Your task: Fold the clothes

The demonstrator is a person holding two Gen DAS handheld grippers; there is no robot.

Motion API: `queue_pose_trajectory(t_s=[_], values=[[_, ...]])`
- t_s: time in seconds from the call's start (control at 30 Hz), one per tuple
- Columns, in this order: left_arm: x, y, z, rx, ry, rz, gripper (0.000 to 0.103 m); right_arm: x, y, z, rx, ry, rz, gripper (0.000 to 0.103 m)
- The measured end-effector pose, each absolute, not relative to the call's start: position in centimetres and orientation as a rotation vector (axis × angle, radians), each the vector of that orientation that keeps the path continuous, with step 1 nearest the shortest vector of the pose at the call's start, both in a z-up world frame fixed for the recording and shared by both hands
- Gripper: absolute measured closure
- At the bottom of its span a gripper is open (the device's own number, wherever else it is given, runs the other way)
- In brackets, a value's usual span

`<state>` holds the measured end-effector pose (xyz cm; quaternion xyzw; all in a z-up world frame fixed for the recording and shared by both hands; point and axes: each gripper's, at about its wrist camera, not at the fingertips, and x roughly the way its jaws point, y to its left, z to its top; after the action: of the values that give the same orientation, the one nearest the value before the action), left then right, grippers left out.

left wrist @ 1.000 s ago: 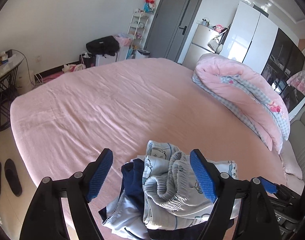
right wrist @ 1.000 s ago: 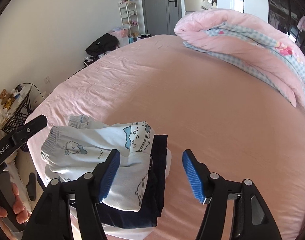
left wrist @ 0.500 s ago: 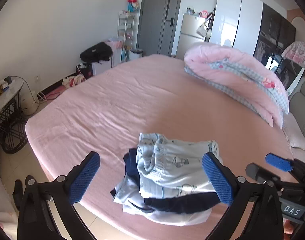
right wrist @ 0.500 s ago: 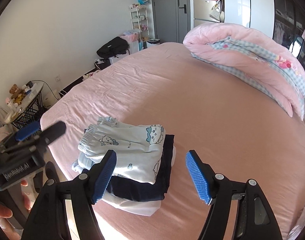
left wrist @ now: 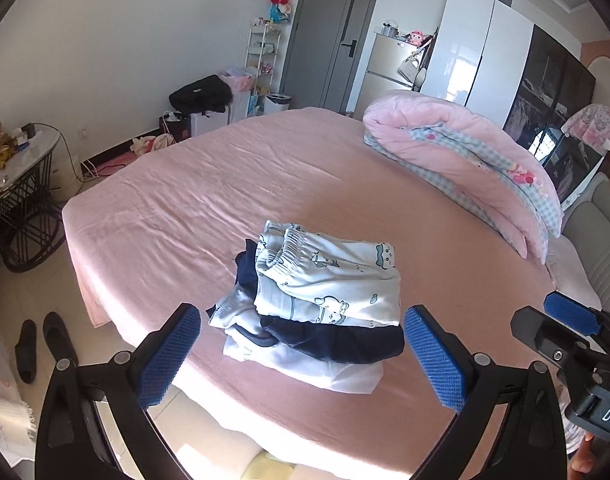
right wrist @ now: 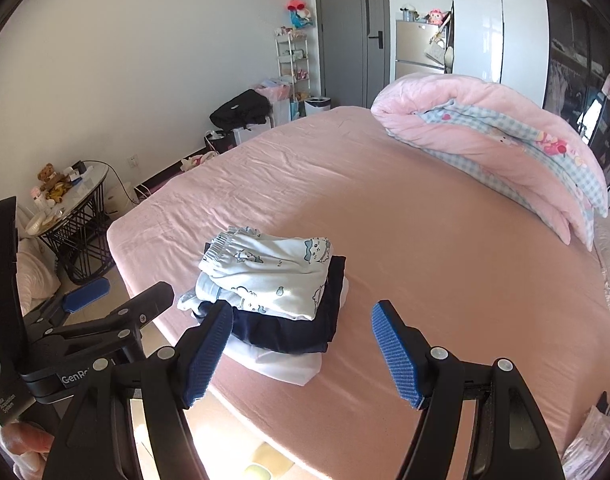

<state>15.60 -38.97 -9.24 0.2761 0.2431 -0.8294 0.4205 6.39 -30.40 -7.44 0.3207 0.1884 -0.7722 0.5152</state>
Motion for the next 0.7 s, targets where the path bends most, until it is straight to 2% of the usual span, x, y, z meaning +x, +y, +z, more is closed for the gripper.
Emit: queue_pose_trajectory(t_s=[0.6, 0.7], values=[[16.7, -30.7, -4.1, 0.662, 0.409, -2.115, 0.0, 10.1, -23.8, -4.3, 0.624, 0.554, -1.908, 0.03], [16.8, -29.6, -4.0, 0.686, 0.41, -2.116, 0.0, 9.7, -22.5, -3.7, 0.652, 0.502, -1.903, 0.03]])
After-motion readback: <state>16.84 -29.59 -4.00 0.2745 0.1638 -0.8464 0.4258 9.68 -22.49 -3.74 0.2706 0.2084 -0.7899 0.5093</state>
